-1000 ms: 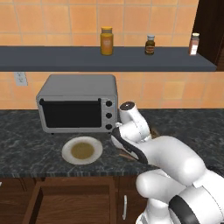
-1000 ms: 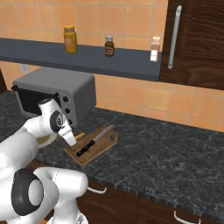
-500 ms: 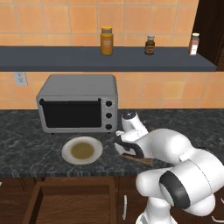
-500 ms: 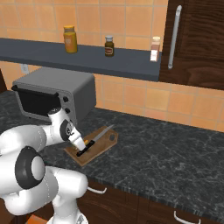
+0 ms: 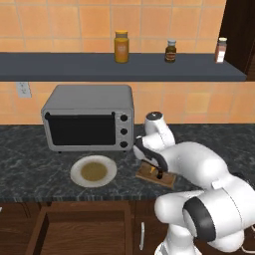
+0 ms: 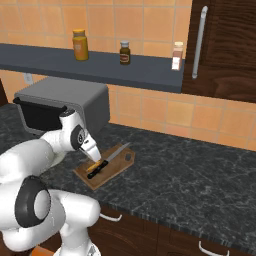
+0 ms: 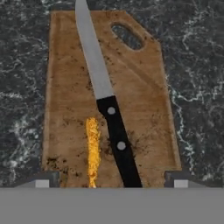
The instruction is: Pick up the knife from the drawer and place it on the cutting board. Then place the meat from the plate to the cutting board.
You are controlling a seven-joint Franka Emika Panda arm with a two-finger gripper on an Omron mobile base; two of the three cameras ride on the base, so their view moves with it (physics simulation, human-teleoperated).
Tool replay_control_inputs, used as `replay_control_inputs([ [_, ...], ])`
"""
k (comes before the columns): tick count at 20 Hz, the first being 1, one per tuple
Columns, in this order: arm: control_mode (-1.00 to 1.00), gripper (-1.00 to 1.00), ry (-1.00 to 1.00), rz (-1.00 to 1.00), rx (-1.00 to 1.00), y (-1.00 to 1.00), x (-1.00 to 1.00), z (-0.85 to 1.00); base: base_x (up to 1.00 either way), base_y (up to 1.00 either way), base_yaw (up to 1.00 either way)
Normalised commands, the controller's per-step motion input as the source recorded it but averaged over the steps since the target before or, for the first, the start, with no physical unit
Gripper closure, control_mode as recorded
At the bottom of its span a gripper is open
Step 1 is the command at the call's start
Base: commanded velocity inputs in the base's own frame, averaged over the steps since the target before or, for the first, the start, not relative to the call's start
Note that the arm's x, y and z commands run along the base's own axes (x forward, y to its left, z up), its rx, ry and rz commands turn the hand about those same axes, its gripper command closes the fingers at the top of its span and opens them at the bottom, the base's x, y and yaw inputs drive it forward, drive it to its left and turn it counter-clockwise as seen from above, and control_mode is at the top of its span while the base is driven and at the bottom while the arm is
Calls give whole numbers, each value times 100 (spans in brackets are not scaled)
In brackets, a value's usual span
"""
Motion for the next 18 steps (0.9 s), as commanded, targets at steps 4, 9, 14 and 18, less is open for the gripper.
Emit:
replay_control_inputs([
  [4,-100,-100,-66,0,22,-65,-100,93,0,0,0],
  [9,-100,-100,-77,0,24,-71,-100,97,0,0,0],
  [14,-100,-100,-75,0,25,-81,-100,96,0,0,0],
  [18,-100,-100,-56,0,23,-53,-73,59,0,0,0],
])
